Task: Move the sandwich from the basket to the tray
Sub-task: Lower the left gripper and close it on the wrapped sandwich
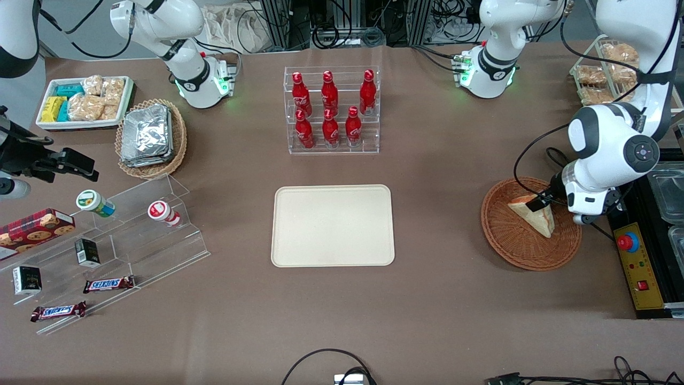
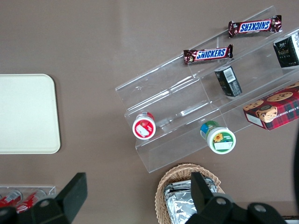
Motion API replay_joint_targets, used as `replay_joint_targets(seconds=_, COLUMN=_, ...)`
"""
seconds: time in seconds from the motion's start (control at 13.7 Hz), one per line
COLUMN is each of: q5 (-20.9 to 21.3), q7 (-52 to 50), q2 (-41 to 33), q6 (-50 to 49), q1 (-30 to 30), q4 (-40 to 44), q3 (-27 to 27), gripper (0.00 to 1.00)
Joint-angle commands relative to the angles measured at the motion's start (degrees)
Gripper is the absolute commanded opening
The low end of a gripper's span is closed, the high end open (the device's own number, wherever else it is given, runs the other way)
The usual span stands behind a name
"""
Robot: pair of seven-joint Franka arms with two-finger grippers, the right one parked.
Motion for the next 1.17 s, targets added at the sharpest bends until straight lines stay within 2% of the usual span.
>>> replay_joint_targets(seconds=0.0, q5=0.54, q7=-0.97, q2=1.97, q6=1.58, q1=0.72, q4=-0.29, q3=-0.16, gripper=1.0)
replay_joint_targets(seconds=0.15, q5=0.54, q7=-1.06, q2=4.27, q6=6.41, q1=0.81, q4=-0.64, q3=-0.16, gripper=1.0)
replay_joint_targets(seconds=0.29, q5=0.54, q7=-3.24, q2=4.71, q6=6.51, q1=0.72, q4=-0.38, q3=-0.25, gripper=1.0)
replay_joint_targets(seconds=0.37, q5=0.54, q7=-4.48, q2=5.85, q6=6.86, q1=0.64, q4=-0.03, q3=-0.25, gripper=0.77)
replay_joint_targets(seconds=0.51, q5=0.54, q7=-5.02, q2=5.25, q6=7.04, q1=0.72, q4=0.06, q3=-0.25, gripper=0.0)
replay_joint_targets(seconds=0.73, q5=0.36, q7=-5.45, q2=4.1, q6=4.59, q1=0.72, q4=3.2, q3=-0.25, gripper=0.0)
replay_joint_targets(seconds=0.95, q5=0.45, q7=-4.67, q2=3.48, q6=-13.64, q1=0.02, q4=14.95, q3=-0.77, gripper=0.0)
replay_joint_targets(seconds=1.1, q5=0.54, q7=-2.83, q2=4.36, q6=-22.11, q1=-1.99, q4=23.4, q3=-2.52, gripper=0.0)
